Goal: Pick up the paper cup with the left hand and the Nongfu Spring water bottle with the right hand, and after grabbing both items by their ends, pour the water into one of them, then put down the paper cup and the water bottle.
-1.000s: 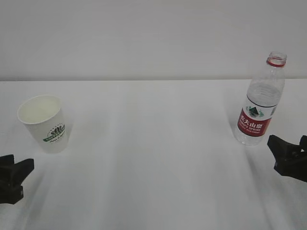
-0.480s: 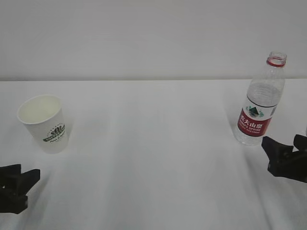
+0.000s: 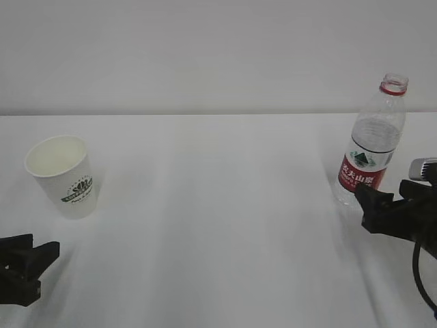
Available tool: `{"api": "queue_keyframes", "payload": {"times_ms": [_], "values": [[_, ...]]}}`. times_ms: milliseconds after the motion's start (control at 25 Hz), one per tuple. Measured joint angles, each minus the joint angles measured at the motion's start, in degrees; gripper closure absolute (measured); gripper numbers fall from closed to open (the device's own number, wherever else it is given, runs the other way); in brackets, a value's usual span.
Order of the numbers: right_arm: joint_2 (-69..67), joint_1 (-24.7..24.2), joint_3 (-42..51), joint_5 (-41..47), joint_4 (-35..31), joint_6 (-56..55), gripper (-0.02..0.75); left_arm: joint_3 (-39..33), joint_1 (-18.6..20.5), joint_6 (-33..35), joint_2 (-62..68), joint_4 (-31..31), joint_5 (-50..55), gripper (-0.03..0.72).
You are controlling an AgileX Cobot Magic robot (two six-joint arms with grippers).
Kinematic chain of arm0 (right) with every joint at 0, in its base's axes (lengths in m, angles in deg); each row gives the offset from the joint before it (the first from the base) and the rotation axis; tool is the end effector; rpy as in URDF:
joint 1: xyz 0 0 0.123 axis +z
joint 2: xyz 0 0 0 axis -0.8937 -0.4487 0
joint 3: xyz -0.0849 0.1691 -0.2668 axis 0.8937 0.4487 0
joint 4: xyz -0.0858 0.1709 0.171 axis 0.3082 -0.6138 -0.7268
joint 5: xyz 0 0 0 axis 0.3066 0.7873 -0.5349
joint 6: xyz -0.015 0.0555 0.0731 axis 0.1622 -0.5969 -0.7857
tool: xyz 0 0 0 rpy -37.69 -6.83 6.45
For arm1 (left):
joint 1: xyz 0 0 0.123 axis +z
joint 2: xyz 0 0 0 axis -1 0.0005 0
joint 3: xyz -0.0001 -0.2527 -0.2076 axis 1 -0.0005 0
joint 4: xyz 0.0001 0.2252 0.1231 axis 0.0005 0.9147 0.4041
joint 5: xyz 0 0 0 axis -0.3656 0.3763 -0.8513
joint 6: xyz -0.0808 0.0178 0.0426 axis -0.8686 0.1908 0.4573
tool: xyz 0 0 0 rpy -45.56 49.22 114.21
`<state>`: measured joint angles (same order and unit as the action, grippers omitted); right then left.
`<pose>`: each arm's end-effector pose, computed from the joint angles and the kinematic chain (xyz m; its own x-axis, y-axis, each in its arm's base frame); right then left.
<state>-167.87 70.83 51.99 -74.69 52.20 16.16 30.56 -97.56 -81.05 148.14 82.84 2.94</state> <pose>0.2506 0.0345 0.1366 -0.3593 -0.0037 -0.9332 -0.1304 0.9904 0.0463 0.1852 -0.0459 0.1329 -0.4711 0.0634 -0.8798 0.3257 0.9394 -0.1067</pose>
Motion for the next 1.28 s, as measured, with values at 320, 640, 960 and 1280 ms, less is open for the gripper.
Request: {"api": "queue_keyframes", "payload": {"times_ms": [320, 640, 960, 1280], "values": [[-4.74, 0.00, -4.76, 0.00, 0.00, 0.00, 0.128, 0.00, 0.00, 0.10, 0.00, 0.09, 0.00, 0.317], [-9.53, 0.00, -10.15, 0.00, 0.00, 0.00, 0.128, 0.00, 0.00, 0.12, 0.00, 0.09, 0.00, 0.317], [-13.06, 0.00, -13.12, -0.10, -1.05, 0.00, 0.127, 0.00, 0.00, 0.22, 0.00, 0.09, 0.00, 0.317], [-13.14, 0.00, -14.45, -0.10, -2.30, 0.02, 0.127, 0.00, 0.00, 0.24, 0.00, 0.09, 0.00, 0.317]]}}
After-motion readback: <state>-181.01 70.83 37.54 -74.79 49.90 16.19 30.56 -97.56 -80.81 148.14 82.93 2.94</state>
